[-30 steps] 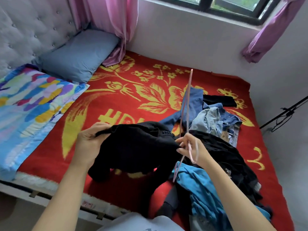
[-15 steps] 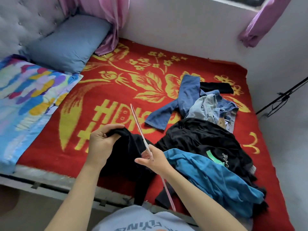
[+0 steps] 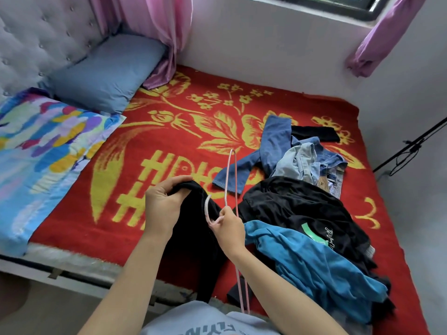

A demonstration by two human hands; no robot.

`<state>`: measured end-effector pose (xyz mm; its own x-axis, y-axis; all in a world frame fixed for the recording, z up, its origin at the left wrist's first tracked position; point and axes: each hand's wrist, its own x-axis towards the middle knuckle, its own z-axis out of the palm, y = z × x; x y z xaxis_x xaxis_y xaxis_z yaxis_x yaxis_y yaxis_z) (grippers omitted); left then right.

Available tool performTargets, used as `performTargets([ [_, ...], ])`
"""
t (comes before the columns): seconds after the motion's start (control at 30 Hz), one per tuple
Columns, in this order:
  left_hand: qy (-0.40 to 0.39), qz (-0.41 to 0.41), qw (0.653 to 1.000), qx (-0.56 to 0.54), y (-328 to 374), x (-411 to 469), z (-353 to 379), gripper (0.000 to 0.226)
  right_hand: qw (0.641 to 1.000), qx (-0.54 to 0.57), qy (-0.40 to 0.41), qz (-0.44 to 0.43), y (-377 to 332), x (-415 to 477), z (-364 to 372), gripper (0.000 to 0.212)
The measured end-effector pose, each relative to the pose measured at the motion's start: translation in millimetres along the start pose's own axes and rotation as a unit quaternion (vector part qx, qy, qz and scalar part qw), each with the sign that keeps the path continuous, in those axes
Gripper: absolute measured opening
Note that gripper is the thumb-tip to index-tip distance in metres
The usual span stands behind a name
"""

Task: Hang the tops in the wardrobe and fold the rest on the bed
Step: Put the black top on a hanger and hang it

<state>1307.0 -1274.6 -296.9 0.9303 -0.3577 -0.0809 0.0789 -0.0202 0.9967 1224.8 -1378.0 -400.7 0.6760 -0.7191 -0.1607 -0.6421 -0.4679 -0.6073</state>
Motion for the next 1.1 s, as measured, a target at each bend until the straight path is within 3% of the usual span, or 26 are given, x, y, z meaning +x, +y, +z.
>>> performTargets([
  [0.17, 0.017, -0.025, 0.999, -0.023, 4, -3, 13, 0.02, 0.992, 0.114, 0.001, 0.052, 3, -7, -3, 0.042],
  [0.37, 0.052, -0.054, 0.995, -0.061, 12, -4, 32, 0.016, 0.986, 0.163, 0.024, 0.012, 3, -17, 1, 0.044],
  [0.53, 0.042, -0.059, 0.995, -0.067, 14, -7, 33, 0.015, 0.981, 0.16, 0.066, 0.083, 8, -8, 2, 0.041],
  [0.63, 0.057, -0.064, 0.994, -0.075, 14, -2, 25, 0.019, 0.959, 0.246, 0.083, 0.116, 16, -1, -6, 0.036],
  [0.77, 0.085, -0.07, 0.989, -0.095, 13, 5, 20, 0.017, 0.94, 0.329, 0.025, 0.092, 15, 7, -26, 0.037],
  [0.93, 0.06, -0.059, 0.994, -0.076, 14, 3, 31, 0.022, 0.96, 0.261, -0.058, 0.087, -2, 7, 1, 0.036],
  [1.1, 0.063, -0.057, 0.993, -0.086, 15, 7, 29, 0.02, 0.964, 0.233, 0.034, 0.122, -2, 16, 4, 0.033],
])
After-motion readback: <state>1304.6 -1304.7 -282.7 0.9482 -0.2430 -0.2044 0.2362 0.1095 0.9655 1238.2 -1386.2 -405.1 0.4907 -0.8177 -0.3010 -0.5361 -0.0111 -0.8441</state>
